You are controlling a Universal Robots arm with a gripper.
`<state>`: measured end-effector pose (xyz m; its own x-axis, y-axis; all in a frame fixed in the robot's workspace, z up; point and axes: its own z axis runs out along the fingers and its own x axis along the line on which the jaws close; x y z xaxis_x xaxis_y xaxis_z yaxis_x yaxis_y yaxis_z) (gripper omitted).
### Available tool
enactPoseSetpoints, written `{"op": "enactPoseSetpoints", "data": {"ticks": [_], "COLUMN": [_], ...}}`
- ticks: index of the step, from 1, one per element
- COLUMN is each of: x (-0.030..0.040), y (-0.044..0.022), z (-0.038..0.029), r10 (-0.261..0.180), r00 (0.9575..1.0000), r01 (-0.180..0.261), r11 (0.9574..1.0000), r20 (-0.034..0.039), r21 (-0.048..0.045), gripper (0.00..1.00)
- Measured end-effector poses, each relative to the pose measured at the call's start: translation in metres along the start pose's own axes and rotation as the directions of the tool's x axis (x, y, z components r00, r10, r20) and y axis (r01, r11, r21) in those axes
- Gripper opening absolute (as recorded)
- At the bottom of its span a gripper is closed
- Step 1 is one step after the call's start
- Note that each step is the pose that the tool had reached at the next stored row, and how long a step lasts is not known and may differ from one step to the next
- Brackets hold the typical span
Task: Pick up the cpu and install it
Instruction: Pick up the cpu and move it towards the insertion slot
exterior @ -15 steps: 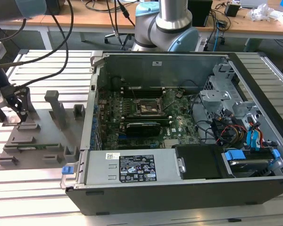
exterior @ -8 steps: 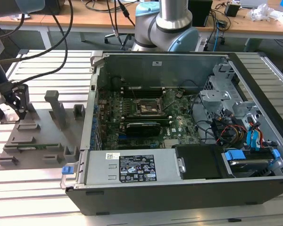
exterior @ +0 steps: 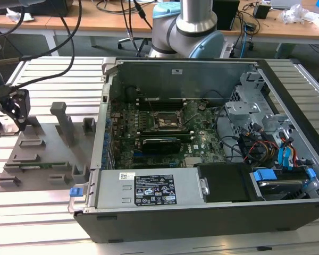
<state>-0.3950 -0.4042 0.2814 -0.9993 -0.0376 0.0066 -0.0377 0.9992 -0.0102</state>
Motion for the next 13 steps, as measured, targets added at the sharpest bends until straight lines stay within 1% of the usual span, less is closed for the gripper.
{"op": "enactPoseSetpoints", "data": {"ticks": [3,6,12,13], "x": [0.0,0.0001,0.0001,0.0001], "y": [0.0,-0.0001,-0.0002,-0.0002], "z": [-0.0042,-0.01,-0.0182,-0.0206], "r10": [0.0,0.0,0.0,0.0], "r00": [1.0,1.0,1.0,1.0], "r01": [0.0,0.0,0.0,0.0], "r11": [1.0,1.0,1.0,1.0], "r20": [0.0001,0.0001,0.0001,0.0001], "r21": [-0.0001,0.0,0.0,-0.0001], "gripper": [0.55,0.55,0.55,0.55]}}
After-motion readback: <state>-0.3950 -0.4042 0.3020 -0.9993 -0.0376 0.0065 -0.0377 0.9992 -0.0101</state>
